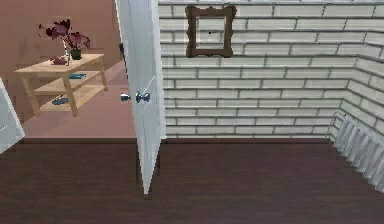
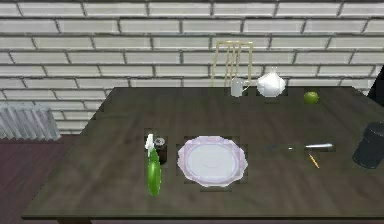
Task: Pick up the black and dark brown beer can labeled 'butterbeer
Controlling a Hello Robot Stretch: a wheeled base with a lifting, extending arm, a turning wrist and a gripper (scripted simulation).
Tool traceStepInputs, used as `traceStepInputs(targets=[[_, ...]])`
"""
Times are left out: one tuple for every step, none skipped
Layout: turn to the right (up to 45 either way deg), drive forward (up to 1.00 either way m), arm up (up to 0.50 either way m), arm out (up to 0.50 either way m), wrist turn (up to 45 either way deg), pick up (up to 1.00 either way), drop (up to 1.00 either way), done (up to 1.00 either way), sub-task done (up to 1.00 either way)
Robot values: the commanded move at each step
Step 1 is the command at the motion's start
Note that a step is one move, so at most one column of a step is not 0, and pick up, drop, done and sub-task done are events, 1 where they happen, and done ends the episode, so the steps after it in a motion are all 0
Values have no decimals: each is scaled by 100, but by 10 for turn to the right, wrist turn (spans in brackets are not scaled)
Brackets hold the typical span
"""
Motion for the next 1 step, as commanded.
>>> traceStepInputs(targets=[[0, 0, 50, 0, 0, 0, 0, 0, 0]])
